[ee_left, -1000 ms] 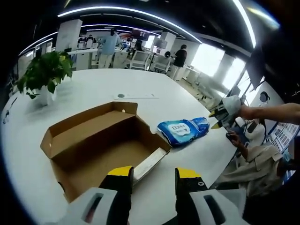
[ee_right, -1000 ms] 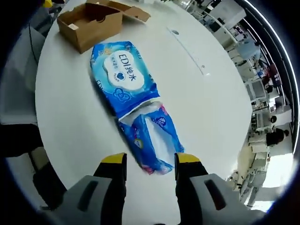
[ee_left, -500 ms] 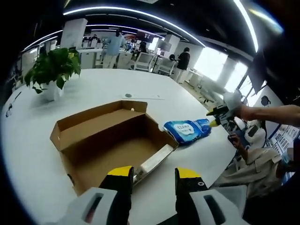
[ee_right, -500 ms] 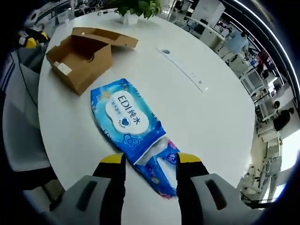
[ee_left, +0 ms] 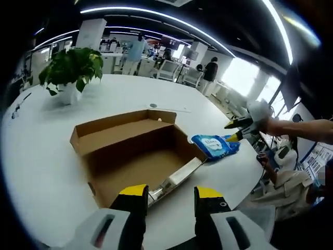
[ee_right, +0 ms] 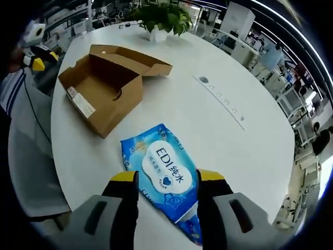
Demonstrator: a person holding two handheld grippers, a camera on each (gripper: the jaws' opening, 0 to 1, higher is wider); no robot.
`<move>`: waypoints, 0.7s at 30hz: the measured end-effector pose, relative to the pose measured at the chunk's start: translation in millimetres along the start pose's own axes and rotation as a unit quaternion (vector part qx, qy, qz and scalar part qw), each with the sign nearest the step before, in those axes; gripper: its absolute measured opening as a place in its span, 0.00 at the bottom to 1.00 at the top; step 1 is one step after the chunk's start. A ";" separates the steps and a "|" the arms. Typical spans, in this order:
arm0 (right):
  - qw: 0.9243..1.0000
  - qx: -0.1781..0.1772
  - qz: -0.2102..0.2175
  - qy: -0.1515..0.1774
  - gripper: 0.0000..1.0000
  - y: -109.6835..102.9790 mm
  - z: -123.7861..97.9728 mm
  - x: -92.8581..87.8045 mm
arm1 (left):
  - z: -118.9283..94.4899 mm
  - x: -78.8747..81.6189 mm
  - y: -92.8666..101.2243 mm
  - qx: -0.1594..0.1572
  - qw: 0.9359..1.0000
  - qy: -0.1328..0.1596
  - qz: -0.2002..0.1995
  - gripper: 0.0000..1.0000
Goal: Operate the shoe box by opening the lid, removing the specified soft item, and placing it in the target area until the item is outside and the box remains undamaged.
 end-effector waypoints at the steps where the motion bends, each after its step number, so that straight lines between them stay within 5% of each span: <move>1: 1.000 0.005 -0.008 0.001 0.41 -3.8 2.4 4.8 | -1.3 -0.2 -2.0 0.002 1.000 0.002 -0.002 0.36; 21: 0.995 0.075 -0.032 0.057 0.43 -63.8 37.2 90.1 | -7.8 -6.1 -21.4 0.021 0.999 0.013 -0.034 0.36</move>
Point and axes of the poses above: the point that each gripper's makers call its tool centre point, and the gripper's own axes: z roughly forward along the fingers, y roughly to its right, x roughly out of its top, the point moved 1 cm from there along -z, roughly backward along the fingers, and after that the axes turned 2 degrees about z, right-handed, at the moved point
